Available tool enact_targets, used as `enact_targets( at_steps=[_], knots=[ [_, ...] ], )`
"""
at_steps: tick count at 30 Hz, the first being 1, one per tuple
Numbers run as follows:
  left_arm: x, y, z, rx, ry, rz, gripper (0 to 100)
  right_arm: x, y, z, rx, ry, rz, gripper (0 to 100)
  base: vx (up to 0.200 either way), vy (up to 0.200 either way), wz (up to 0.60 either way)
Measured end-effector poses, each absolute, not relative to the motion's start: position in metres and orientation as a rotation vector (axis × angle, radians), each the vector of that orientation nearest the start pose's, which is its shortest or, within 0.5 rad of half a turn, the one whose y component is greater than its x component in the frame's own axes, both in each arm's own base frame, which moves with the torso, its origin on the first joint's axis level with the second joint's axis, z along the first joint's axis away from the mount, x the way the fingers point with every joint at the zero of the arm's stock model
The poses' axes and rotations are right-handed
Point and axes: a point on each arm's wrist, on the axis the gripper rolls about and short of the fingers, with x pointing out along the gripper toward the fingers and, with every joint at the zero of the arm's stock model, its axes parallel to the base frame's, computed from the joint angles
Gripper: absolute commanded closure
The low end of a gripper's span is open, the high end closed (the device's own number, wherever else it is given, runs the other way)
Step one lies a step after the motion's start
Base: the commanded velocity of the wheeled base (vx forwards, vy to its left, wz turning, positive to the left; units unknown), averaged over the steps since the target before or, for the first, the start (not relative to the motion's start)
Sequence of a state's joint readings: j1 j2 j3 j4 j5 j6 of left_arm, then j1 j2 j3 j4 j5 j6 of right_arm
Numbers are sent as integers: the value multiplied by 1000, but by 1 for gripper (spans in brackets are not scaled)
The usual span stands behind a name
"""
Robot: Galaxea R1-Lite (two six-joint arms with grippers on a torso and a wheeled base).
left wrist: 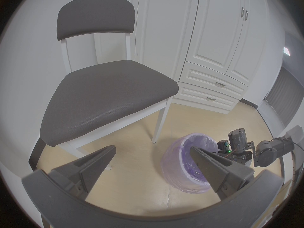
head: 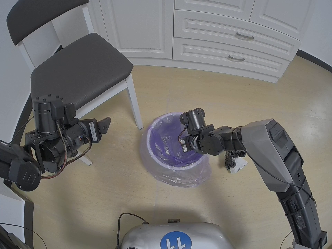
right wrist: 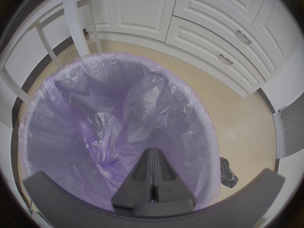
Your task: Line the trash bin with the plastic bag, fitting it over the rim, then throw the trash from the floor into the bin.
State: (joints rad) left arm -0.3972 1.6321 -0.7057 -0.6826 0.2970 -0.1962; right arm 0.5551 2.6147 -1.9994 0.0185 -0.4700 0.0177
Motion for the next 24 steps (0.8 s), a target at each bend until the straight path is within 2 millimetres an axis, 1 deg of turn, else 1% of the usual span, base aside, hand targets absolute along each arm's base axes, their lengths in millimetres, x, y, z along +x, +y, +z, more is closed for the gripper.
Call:
enact_targets(
  at_steps=[4,8,12,15,19,24],
  knots=[
    [263,-103,181,-113,236,-77,0,448,273,59,-291,543,88,100,0,0,0],
    [263,-103,182,-113,235,-77,0,437,288,73,-285,518,121,100,0,0,0],
    [262,-103,182,-114,232,-77,0,428,298,76,-292,515,147,100,0,0,0],
    [262,-103,183,-111,229,-78,0,425,304,70,-306,530,160,100,0,0,0],
    [261,-102,184,-107,227,-77,0,426,307,49,-331,561,163,100,0,0,0],
    [261,-100,185,-108,223,-72,0,437,303,29,-316,542,146,100,0,0,0]
  ],
)
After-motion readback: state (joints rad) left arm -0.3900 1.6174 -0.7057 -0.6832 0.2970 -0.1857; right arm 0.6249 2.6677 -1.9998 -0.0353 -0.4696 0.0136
